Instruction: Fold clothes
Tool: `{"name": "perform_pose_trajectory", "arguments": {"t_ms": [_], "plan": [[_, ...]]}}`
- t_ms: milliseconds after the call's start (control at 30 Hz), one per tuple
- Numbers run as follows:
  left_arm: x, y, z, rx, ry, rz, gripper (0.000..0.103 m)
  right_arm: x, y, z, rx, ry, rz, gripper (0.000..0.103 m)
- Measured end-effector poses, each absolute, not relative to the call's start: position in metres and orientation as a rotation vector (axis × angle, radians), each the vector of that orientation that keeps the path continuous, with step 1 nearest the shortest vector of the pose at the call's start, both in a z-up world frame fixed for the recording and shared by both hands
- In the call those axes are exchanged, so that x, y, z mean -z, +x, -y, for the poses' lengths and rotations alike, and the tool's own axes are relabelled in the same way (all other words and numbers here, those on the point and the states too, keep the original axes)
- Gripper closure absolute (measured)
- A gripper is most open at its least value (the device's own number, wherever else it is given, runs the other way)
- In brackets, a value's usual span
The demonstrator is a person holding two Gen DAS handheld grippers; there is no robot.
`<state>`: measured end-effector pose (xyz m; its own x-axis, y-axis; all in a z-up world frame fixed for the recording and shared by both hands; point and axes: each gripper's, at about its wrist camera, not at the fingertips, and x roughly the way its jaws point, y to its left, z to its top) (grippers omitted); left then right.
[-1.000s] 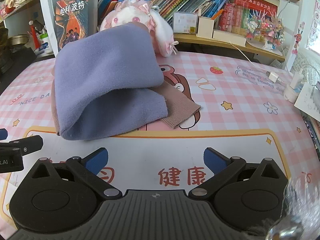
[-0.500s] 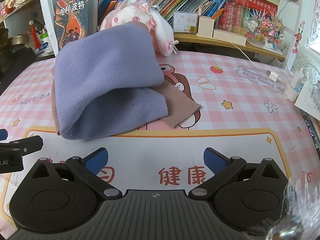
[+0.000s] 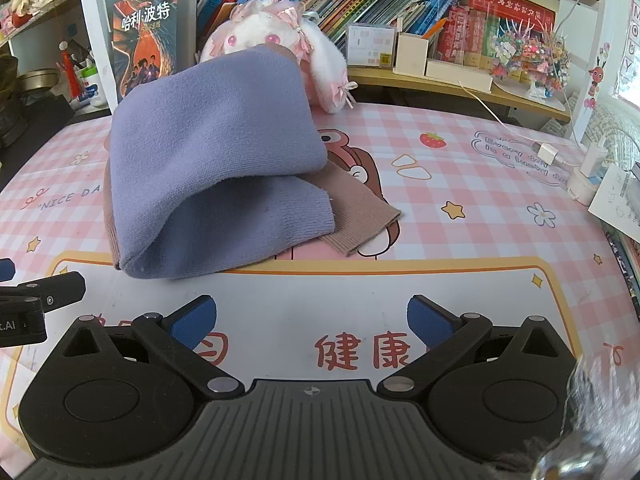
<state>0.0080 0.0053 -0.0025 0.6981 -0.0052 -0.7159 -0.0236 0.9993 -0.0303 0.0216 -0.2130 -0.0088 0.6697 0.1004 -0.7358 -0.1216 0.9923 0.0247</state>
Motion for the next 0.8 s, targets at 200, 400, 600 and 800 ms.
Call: {"name": "perform_pose_trajectory", "arguments": {"t_ms": [200,400,600,800], "plan": [[0.0017,0.0059,-0.0039,-0.012,-0.037,-0.797,0.0,0.0083,0.0214,0.2139,-0.126,-0.027,-0.827,0.0],[0.0011,0.006,-0.0022,-0.012,-0.037,-0.799,0.0,0.008,0.0212,0.2149,-0.129,-0.026,-0.829,0.0],[0.0014,0.0056,-0.0012,-0.01,-0.04,-0.804,0.0,0.0075,0.0212,0.2157,-0.131,-0.025,-0.833,0.0],[0.0024,0.0057,0.0004,-0.005,-0.043,-0.809,0.0,0.0081,0.0213,0.2174,-0.135,-0.024,-0.838,0.0]]}}
